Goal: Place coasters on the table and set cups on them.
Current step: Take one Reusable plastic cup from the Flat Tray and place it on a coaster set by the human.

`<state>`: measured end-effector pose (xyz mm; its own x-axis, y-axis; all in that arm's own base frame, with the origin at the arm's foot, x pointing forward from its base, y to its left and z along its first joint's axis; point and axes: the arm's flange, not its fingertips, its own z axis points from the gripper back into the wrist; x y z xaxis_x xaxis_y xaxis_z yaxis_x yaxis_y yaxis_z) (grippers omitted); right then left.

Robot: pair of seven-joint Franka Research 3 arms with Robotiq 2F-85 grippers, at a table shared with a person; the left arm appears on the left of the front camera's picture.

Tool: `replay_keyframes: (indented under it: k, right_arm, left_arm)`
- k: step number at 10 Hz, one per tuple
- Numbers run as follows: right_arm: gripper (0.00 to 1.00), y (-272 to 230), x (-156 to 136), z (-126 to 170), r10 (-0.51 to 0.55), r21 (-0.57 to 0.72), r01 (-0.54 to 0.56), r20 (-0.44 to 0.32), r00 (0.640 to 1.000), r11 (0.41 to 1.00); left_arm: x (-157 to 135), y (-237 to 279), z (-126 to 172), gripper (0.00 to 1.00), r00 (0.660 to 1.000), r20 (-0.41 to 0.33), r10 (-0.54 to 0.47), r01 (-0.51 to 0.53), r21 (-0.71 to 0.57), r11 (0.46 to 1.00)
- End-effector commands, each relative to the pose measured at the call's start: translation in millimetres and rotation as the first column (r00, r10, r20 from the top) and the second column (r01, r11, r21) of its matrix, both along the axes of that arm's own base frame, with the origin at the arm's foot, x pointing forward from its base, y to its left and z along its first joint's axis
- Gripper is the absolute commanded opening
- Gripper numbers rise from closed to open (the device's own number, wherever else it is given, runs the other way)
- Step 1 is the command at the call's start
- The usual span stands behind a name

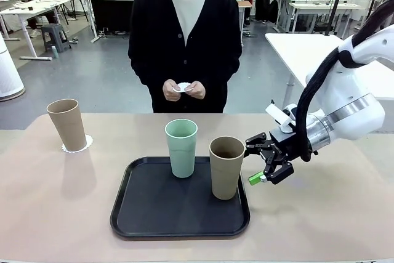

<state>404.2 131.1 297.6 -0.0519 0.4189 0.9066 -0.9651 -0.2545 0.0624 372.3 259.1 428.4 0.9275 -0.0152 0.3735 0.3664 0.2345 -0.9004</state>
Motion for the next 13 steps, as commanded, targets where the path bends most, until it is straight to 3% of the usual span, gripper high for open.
replay_keyframes:
  k: [1, 13]
  right_arm:
    - [1.00, 1.2, -0.3, 0.3, -0.013, 0.009, 0.013, 0.037, 0.999, 1.000]
    - [1.00, 17.1, 19.2, -27.4, -0.078, 0.072, 0.073, 0.079, 0.994, 0.995]
  left_arm:
    - [-0.9, 1.8, 1.0, 1.00, 1.000, 0.001, 0.004, -0.004, 0.002, 1.000]
    - [-0.9, 1.8, 1.0, 1.00, 1.000, 0.001, 0.004, -0.004, 0.002, 1.000]
